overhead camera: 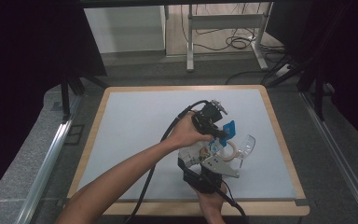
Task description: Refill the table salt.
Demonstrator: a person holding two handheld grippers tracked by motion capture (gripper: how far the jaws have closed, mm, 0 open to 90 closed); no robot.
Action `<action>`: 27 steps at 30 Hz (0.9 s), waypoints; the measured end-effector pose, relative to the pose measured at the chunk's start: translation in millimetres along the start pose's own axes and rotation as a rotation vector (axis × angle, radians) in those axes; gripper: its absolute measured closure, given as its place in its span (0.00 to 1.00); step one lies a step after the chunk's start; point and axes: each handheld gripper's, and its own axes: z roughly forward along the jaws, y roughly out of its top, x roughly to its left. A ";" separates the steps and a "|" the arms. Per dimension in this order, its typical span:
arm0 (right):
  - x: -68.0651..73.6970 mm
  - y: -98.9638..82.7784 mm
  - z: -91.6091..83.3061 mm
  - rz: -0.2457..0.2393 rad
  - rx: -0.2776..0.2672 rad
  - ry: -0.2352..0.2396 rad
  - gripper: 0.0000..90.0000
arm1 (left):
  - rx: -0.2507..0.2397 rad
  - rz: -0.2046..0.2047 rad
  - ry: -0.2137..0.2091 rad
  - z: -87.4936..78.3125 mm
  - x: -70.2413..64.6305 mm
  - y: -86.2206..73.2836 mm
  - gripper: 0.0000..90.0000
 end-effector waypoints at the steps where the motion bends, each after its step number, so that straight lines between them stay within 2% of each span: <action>1: 0.1 0.1 -0.2 0.001 0.001 0.001 0.55 | 0.000 0.000 0.000 -0.1 -0.1 0.1 1.00; 27: 1.0 1.1 -1.8 0.004 -0.010 0.003 0.55 | 0.001 0.005 -0.004 -1.3 -1.2 0.8 1.00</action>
